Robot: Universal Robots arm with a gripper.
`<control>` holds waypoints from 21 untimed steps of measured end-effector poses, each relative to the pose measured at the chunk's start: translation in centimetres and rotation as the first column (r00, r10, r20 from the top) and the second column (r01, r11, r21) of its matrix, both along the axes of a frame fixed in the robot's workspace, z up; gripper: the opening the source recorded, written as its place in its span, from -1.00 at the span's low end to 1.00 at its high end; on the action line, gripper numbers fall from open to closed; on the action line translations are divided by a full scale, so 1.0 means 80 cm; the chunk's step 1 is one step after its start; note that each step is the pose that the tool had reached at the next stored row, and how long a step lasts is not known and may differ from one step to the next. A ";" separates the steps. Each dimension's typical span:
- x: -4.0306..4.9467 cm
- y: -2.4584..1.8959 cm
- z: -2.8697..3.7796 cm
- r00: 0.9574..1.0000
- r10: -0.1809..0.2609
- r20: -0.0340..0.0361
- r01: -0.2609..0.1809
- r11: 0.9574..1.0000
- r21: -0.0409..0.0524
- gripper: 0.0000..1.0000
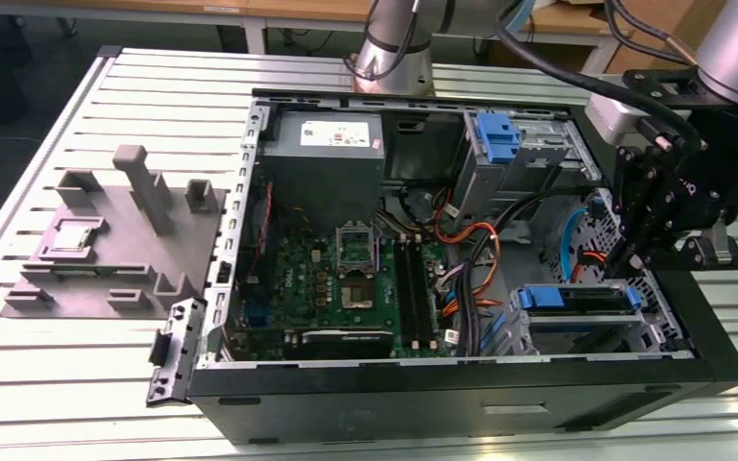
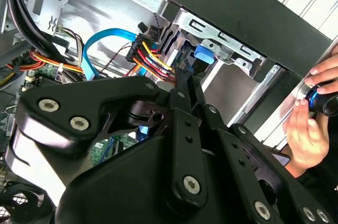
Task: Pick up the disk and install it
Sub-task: 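Insert the first disk wire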
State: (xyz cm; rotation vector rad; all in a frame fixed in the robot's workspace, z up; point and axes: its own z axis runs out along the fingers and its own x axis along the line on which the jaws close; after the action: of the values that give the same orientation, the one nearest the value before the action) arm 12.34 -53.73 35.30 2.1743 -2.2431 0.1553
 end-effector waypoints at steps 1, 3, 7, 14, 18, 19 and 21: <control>0.000 0.0000 0.0000 1.000 0.000 0.000 0.000 1.000 0.000 -0.66; 0.000 0.0000 0.0000 1.000 0.000 0.000 0.000 1.000 0.000 -0.66; 0.000 -0.0001 -0.0003 1.000 -0.004 -0.001 0.004 1.000 0.007 -0.66; 0.001 -0.0090 -0.0040 1.000 -0.012 -0.009 0.012 1.000 0.016 -0.66; 0.001 -0.0133 -0.0068 1.000 -0.012 -0.012 0.012 0.999 0.045 -0.66; 0.001 -0.0135 -0.0078 1.000 -0.012 -0.013 0.012 0.999 0.048 -0.66; 0.001 -0.0135 -0.0103 1.000 -0.012 -0.014 0.012 0.999 0.049 -0.66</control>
State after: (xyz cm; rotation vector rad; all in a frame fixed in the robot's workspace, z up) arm 12.39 -54.81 34.47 2.1780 -2.2763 0.0865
